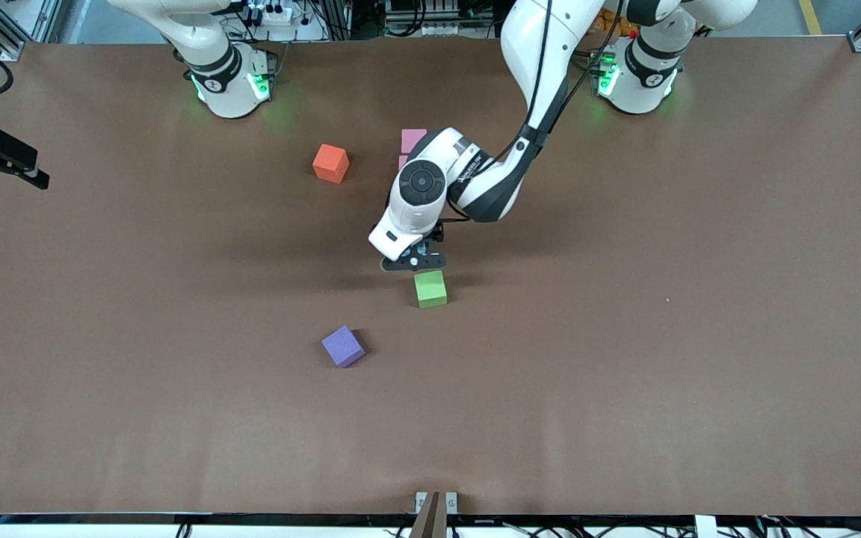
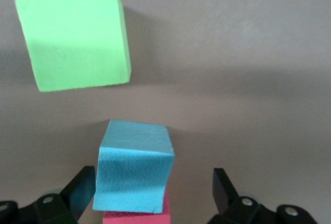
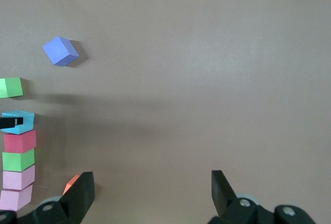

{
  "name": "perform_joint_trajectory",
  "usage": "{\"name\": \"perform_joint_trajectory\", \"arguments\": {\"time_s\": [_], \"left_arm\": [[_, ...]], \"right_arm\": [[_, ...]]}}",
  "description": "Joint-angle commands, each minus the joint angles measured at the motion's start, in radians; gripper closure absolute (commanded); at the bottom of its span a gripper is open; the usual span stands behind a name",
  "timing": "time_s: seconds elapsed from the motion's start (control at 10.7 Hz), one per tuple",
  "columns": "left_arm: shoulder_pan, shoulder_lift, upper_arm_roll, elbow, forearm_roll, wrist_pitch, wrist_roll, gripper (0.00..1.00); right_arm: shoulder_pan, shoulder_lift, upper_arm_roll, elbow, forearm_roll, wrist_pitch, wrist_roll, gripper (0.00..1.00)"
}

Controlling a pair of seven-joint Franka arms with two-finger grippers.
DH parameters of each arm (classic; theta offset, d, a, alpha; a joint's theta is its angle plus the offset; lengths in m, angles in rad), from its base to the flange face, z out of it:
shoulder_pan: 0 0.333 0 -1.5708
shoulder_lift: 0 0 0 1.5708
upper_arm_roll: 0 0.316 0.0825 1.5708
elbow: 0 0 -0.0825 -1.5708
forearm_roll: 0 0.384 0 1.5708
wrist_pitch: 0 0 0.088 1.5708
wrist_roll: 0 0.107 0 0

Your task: Arrange blocks into number 1

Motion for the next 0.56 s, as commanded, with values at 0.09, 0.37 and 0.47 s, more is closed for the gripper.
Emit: {"name": "perform_joint_trajectory", "arguments": {"time_s": [0.09, 0.37, 0.47], "left_arm": [[0.117, -0.186, 0.002, -0.022, 0.089, -0.126, -0.024, 0.00], [0.252, -0.334, 0.002, -0.021, 0.196, -0.298, -0.013, 0.00], [0.322, -0.370, -0.008, -0.015, 0.236, -0.358, -0.001, 0.00]], "right_arm": [[-0.029, 0.009, 0.020, 0.015, 0.020, -0.007, -0.003, 0.00], [-0.029, 0.010, 0.020, 0.015, 0.020, -0.007, -0.003, 0.00], [-0.029, 0.010, 0.020, 0.015, 0.020, -0.007, -0.003, 0.00]]}}
